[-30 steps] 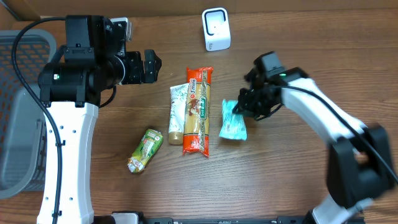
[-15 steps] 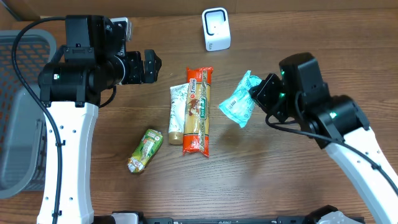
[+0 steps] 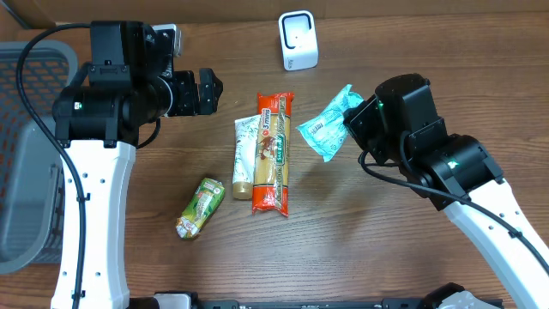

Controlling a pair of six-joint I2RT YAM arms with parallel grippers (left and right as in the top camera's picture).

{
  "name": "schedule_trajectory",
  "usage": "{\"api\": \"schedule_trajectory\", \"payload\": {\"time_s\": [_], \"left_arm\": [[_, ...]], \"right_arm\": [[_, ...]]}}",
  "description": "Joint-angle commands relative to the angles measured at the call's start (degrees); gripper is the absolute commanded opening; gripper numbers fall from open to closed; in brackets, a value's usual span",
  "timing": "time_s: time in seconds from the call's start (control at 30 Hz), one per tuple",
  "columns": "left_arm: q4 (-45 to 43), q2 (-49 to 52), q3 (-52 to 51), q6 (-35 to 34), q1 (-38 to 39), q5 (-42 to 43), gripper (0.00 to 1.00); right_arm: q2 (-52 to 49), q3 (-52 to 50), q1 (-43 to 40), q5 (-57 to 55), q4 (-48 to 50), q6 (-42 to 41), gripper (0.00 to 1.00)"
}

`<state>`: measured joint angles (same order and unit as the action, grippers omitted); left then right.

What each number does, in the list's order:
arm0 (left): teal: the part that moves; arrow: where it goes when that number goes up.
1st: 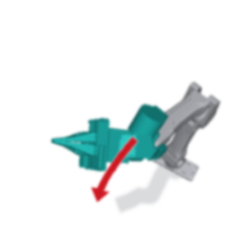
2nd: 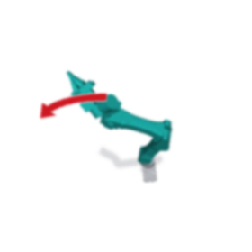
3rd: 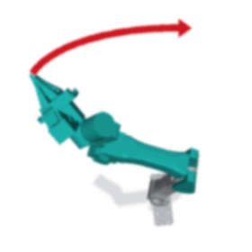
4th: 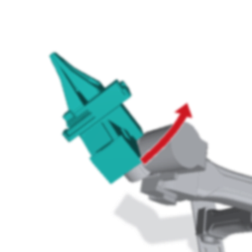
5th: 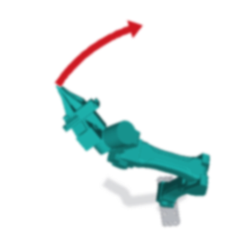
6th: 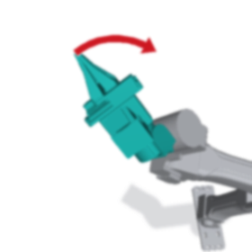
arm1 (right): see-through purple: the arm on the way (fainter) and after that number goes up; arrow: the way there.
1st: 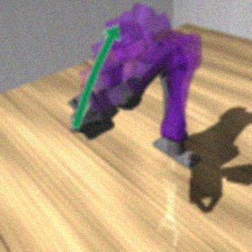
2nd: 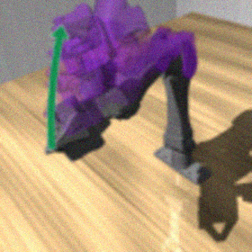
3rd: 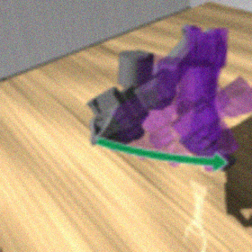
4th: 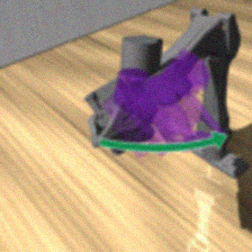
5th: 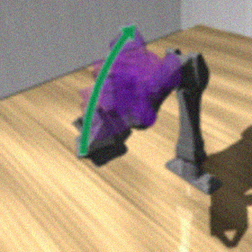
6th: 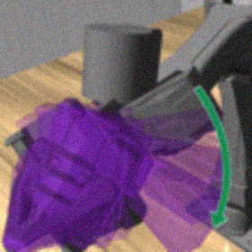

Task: Scan the item barcode
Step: 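Lift the teal packet to the white scanner and hold it there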

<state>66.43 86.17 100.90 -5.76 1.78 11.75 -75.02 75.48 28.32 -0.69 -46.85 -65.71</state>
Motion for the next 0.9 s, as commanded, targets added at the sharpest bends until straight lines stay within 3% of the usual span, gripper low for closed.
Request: {"api": "schedule_trajectory", "payload": {"time_s": [0.0,0.1,0.23,0.5,0.6,0.8,0.87], "left_arm": [[-0.04,0.35,0.81,1.09,0.07,-0.35,1.00],[-0.02,0.35,0.81,1.09,0.07,-0.35,1.00],[-0.02,0.35,0.81,1.09,0.07,-0.35,1.00],[-0.02,0.35,0.81,1.09,0.07,-0.35,0.99],[-0.04,0.35,0.81,1.09,0.07,-0.35,1.00],[-0.04,0.35,0.81,1.09,0.11,-0.35,1.00],[-0.02,0.35,0.81,1.09,0.11,-0.35,0.99]], "right_arm": [[0.20,0.72,1.25,2.80,3.30,22.88,0.04],[-0.59,0.79,1.57,3.93,5.64,29.53,0.04],[-4.07,3.04,1.57,-2.82,5.99,35.04,0.04],[-22.49,22.60,1.57,-27.06,5.46,48.24,0.04],[-29.27,24.22,1.57,-34.77,19.30,60.43,0.04],[-40.96,24.22,1.57,-34.80,46.27,87.62,0.04],[-43.65,24.22,1.57,-34.82,52.70,90.92,0.04]]}}
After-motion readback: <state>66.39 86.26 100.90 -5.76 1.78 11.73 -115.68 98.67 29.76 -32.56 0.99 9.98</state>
